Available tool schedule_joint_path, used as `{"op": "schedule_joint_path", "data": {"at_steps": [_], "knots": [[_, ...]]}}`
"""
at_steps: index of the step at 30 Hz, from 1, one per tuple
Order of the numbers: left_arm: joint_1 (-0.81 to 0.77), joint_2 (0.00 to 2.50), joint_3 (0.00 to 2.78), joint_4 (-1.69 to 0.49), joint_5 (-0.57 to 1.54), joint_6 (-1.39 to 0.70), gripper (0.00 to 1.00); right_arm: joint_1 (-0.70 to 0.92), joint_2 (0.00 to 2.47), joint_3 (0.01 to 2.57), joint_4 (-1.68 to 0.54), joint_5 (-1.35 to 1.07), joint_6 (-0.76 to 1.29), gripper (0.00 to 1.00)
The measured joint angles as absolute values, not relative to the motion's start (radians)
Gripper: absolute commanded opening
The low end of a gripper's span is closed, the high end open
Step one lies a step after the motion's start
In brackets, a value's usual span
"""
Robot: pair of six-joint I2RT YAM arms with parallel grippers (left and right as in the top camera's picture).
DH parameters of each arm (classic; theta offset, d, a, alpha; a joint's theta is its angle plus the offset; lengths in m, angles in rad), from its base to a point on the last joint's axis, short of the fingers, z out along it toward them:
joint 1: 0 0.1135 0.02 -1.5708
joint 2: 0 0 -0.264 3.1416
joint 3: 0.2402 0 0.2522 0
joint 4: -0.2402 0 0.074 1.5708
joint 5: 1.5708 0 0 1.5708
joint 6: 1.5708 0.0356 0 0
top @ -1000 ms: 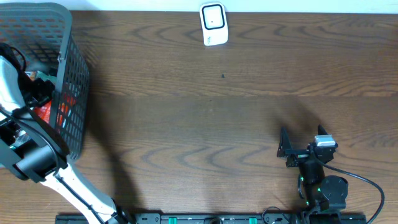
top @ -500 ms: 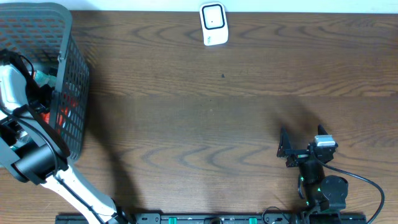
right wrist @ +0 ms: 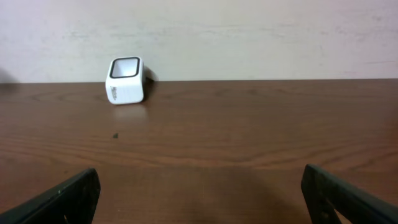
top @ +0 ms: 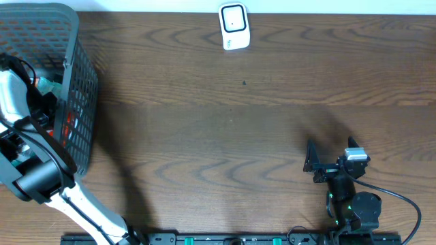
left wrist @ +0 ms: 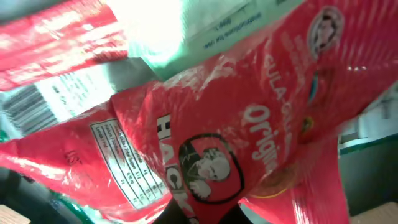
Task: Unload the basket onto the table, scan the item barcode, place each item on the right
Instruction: 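Lift the red bag out and carry it toward the table centre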
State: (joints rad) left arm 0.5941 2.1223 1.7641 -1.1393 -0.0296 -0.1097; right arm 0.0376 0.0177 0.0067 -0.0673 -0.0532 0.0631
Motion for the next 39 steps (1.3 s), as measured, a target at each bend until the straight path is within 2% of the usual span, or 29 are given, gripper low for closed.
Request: {"op": "schedule_joint_path", "data": {"at_steps": [5,13,18,23,29,39], "knots": [[0.595,2.0,1.767,-1.076,-0.03,-0.115,0.07,0.038,0.018,0.007,-0.067,-0.053,0.063,0.99],[0.593,1.523,1.792,-0.934,-0.03,-0.234,0.07,0.038,0.018,0.007,-0.067,-0.053,0.063,0.99],[0.502,1.316,1.796,-0.921,-0.011,-0.286,0.07,0.038,0.018,0.007,-0.067,-0.053,0.063,0.99],[0.277,1.21,1.798,-1.024,0.031,-0.313,0.07,0.038,0.018,0.007,-0.068,-0.053,0.063,0.99],[-0.033,1.241,1.755,-1.129,0.053,-0.354,0.08,0.038,0.018,0.007,-0.067,-0.053,0.063,0.99],[-0.505,1.607,1.477,-1.003,0.058,-0.572,0.07,0.038,0.018,0.007,-0.067,-0.053,0.063,0.99]]}}
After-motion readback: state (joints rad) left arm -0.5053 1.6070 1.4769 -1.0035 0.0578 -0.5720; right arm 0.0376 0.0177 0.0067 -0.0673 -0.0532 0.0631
